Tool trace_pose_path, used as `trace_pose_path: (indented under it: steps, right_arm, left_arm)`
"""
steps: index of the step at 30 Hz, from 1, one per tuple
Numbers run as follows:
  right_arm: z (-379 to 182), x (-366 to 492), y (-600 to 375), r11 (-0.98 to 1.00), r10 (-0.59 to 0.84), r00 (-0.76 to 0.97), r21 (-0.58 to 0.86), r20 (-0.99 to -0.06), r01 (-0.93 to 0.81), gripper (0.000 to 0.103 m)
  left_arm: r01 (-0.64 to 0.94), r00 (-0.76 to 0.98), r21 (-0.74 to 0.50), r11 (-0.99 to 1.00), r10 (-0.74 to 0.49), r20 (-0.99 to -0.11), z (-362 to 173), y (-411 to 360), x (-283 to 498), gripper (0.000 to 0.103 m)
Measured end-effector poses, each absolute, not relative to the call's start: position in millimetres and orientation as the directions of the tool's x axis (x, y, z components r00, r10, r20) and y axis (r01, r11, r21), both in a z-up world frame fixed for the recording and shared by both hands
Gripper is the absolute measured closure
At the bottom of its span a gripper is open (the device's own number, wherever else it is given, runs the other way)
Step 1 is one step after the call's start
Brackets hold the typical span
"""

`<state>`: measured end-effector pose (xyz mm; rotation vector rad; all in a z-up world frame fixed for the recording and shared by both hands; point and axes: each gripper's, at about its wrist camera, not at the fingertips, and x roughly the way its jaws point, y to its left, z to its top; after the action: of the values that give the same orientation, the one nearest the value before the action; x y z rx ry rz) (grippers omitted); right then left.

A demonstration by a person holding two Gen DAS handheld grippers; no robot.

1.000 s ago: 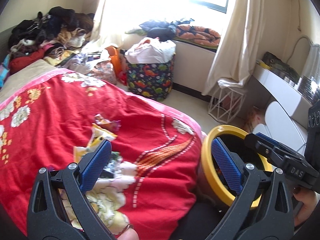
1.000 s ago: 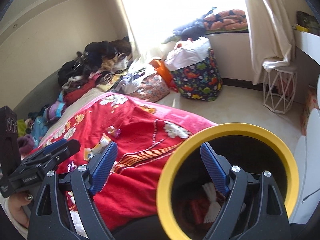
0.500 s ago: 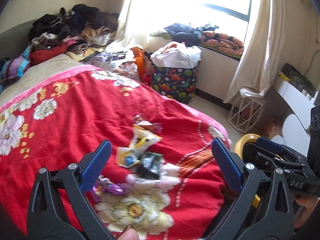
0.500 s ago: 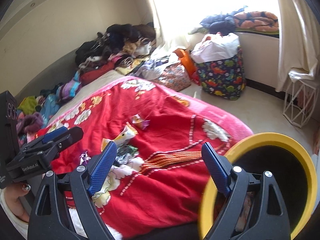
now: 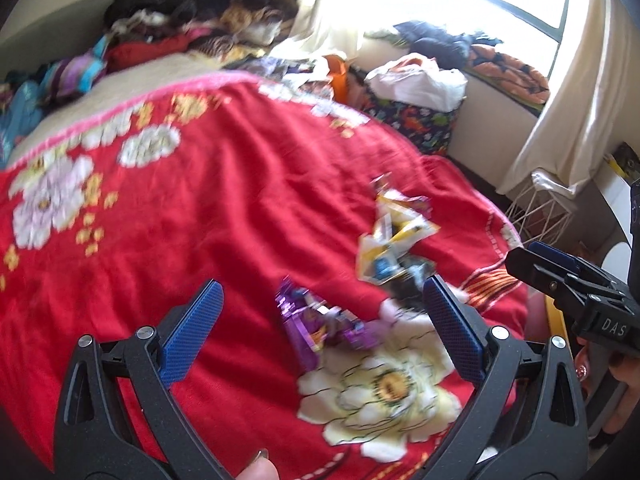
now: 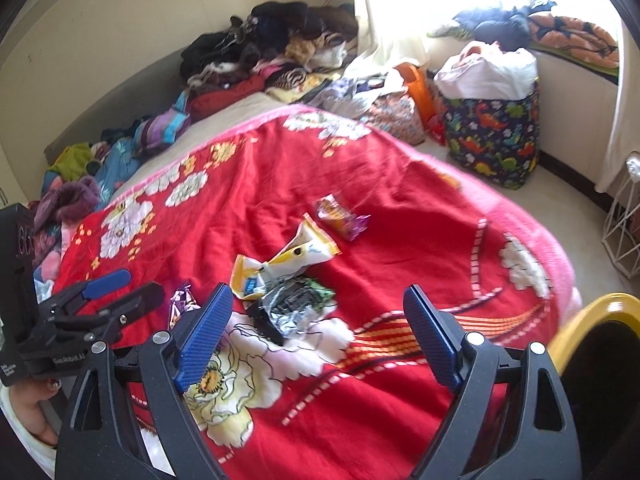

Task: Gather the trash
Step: 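Move both open tools back over the wrappers on the bedspread, then grasp the clear black-printed packet with the right tool while the left tool grasps the purple wrapper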

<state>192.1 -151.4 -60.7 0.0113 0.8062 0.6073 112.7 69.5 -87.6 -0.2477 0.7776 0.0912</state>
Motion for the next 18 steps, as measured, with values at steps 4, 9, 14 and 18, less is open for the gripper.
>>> trace_pose_path:
  steps: [4,9,14,18]
  right_arm:
    - [-76.0,202.7,-131.4,0.815,0.524,0.479,0.253,-0.704,-0.521,0.019]
    - [-94.4,219.3,-113.2,0.802,0.531,0.416,0.280,-0.738,-0.528,0.019]
    - [-114.9,234.5,-97.5,0.794,0.529,0.344,0.309,-0.776,-0.524,0.025]
    - [-129.3,237.6,-97.5,0.785,0.540,0.289,0.349,-0.790,-0.511,0.040]
  left_arm:
    - [-0.189,0.687,-0.208,0.960,-0.022,-0.727,-100.7,79.6,114.1,0.016]
    - [-0.174,0.671,-0.236,0.956,-0.060,-0.739,-112.1,79.2,115.0,0.023]
    - [-0.148,0.661,-0.252,0.956,-0.094,-0.745,-118.1,73.5,117.5,0.025]
    - [-0.138,0.650,-0.257,0.956,-0.108,-0.752,-122.8,69.5,120.9,0.030]
